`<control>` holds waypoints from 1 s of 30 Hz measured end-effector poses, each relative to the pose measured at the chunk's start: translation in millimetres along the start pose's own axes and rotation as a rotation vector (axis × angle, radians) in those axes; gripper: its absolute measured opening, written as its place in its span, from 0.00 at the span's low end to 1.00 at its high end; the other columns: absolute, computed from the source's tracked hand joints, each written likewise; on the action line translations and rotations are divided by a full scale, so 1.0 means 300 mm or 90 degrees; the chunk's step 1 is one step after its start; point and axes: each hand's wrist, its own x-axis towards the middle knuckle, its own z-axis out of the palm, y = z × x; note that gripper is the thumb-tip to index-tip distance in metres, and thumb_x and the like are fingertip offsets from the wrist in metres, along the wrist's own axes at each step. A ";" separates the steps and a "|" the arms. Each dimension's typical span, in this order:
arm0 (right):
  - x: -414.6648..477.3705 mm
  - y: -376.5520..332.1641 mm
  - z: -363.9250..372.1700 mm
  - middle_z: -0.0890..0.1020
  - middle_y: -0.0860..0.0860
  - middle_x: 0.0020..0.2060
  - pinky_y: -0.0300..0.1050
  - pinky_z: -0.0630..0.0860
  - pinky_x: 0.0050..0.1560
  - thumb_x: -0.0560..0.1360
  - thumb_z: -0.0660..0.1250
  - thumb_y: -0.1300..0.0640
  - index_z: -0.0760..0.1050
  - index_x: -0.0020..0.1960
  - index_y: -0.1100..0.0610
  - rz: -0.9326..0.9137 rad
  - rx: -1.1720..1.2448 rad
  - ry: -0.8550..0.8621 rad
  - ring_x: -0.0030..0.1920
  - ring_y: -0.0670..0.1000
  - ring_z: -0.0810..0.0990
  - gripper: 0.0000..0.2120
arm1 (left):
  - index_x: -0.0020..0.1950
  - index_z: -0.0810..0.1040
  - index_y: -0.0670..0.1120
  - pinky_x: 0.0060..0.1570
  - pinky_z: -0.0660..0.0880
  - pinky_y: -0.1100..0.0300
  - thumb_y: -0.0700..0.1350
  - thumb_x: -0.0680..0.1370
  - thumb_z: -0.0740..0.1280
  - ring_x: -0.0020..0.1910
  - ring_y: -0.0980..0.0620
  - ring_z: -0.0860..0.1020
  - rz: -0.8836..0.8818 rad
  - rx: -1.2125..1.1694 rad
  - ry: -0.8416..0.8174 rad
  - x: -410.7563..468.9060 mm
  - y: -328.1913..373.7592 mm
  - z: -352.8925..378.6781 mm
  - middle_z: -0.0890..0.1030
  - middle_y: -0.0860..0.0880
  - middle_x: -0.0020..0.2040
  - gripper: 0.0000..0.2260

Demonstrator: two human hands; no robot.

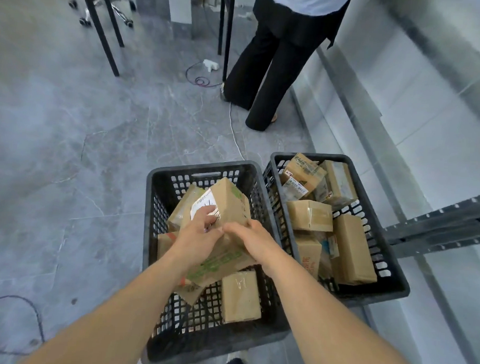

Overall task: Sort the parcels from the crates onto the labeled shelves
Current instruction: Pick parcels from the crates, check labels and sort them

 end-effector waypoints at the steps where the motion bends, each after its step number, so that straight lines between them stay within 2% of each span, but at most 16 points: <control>1: -0.013 -0.003 -0.006 0.75 0.48 0.58 0.50 0.74 0.59 0.64 0.70 0.37 0.64 0.70 0.51 0.003 -0.009 0.009 0.56 0.50 0.75 0.39 | 0.76 0.57 0.54 0.60 0.71 0.55 0.43 0.81 0.61 0.63 0.50 0.72 -0.008 -0.025 -0.016 -0.012 0.007 -0.009 0.70 0.53 0.70 0.25; 3: -0.037 -0.008 -0.019 0.74 0.48 0.58 0.50 0.73 0.58 0.64 0.69 0.39 0.64 0.69 0.50 0.001 -0.004 0.021 0.57 0.50 0.74 0.37 | 0.77 0.55 0.54 0.57 0.67 0.56 0.44 0.82 0.59 0.65 0.49 0.70 -0.023 -0.045 -0.025 -0.031 0.020 -0.033 0.70 0.52 0.71 0.25; 5: -0.061 -0.015 -0.034 0.75 0.49 0.58 0.51 0.73 0.59 0.68 0.69 0.43 0.64 0.69 0.50 -0.019 0.044 0.014 0.57 0.51 0.74 0.33 | 0.77 0.56 0.52 0.57 0.67 0.53 0.45 0.81 0.60 0.66 0.47 0.70 -0.020 -0.024 0.009 -0.040 0.031 -0.060 0.70 0.51 0.71 0.25; 7: -0.080 -0.021 -0.049 0.76 0.50 0.59 0.54 0.73 0.62 0.63 0.70 0.42 0.65 0.69 0.50 -0.041 0.097 0.008 0.59 0.52 0.75 0.36 | 0.76 0.58 0.50 0.58 0.69 0.50 0.45 0.80 0.63 0.62 0.48 0.73 -0.003 -0.008 0.067 -0.042 0.040 -0.091 0.72 0.50 0.69 0.26; 10: -0.110 -0.035 -0.074 0.76 0.49 0.62 0.57 0.70 0.66 0.58 0.70 0.41 0.65 0.68 0.47 -0.078 0.129 0.010 0.61 0.51 0.74 0.39 | 0.75 0.59 0.49 0.52 0.68 0.52 0.47 0.80 0.64 0.55 0.51 0.72 0.007 -0.053 0.100 -0.047 0.060 -0.129 0.72 0.50 0.68 0.25; 12: -0.127 -0.035 -0.088 0.76 0.49 0.62 0.56 0.70 0.65 0.58 0.70 0.41 0.66 0.67 0.47 -0.102 0.144 0.007 0.61 0.51 0.74 0.39 | 0.76 0.57 0.49 0.54 0.68 0.53 0.49 0.79 0.65 0.57 0.51 0.71 0.011 -0.081 0.111 -0.043 0.076 -0.147 0.70 0.51 0.69 0.28; 15: -0.149 -0.028 -0.108 0.77 0.52 0.60 0.55 0.73 0.63 0.63 0.68 0.45 0.70 0.62 0.45 -0.142 0.203 0.000 0.60 0.53 0.75 0.28 | 0.75 0.60 0.50 0.53 0.71 0.54 0.55 0.74 0.68 0.59 0.52 0.72 0.017 -0.111 0.119 -0.041 0.089 -0.165 0.70 0.55 0.64 0.33; 16: -0.155 -0.023 -0.114 0.78 0.53 0.60 0.56 0.73 0.64 0.64 0.68 0.46 0.71 0.61 0.45 -0.150 0.242 -0.004 0.61 0.55 0.75 0.25 | 0.74 0.62 0.50 0.53 0.74 0.52 0.58 0.72 0.70 0.59 0.51 0.73 0.006 -0.125 0.106 -0.040 0.085 -0.168 0.72 0.54 0.64 0.34; 18: -0.168 -0.012 -0.127 0.79 0.56 0.60 0.57 0.73 0.63 0.64 0.68 0.46 0.72 0.64 0.49 -0.168 0.317 -0.014 0.62 0.56 0.75 0.28 | 0.69 0.67 0.49 0.54 0.76 0.49 0.62 0.69 0.70 0.57 0.48 0.77 -0.027 -0.170 0.035 -0.055 0.083 -0.165 0.77 0.50 0.61 0.33; 21: -0.194 0.000 -0.138 0.79 0.56 0.61 0.52 0.76 0.56 0.61 0.69 0.46 0.72 0.66 0.51 -0.193 0.369 -0.014 0.62 0.55 0.75 0.34 | 0.61 0.74 0.48 0.59 0.75 0.43 0.61 0.65 0.70 0.56 0.44 0.78 -0.068 -0.268 -0.099 -0.071 0.088 -0.148 0.80 0.43 0.56 0.29; 25: -0.228 0.026 -0.165 0.77 0.57 0.63 0.54 0.78 0.56 0.62 0.72 0.44 0.68 0.70 0.50 -0.185 0.387 0.002 0.63 0.57 0.75 0.38 | 0.60 0.75 0.48 0.55 0.76 0.46 0.59 0.64 0.72 0.54 0.45 0.79 -0.035 -0.273 -0.121 -0.071 0.114 -0.138 0.81 0.44 0.56 0.28; 28: -0.254 0.039 -0.197 0.81 0.56 0.58 0.57 0.79 0.55 0.60 0.73 0.43 0.69 0.70 0.50 -0.178 0.364 0.031 0.59 0.57 0.78 0.39 | 0.62 0.74 0.51 0.51 0.76 0.50 0.63 0.56 0.77 0.53 0.47 0.79 0.025 -0.214 -0.141 -0.074 0.147 -0.139 0.81 0.46 0.55 0.38; 30: -0.277 0.039 -0.218 0.83 0.55 0.54 0.52 0.80 0.48 0.62 0.72 0.46 0.71 0.68 0.52 -0.189 0.358 0.052 0.52 0.54 0.81 0.35 | 0.62 0.74 0.52 0.54 0.76 0.49 0.67 0.51 0.77 0.54 0.46 0.79 0.060 -0.168 -0.166 -0.077 0.177 -0.131 0.81 0.47 0.55 0.43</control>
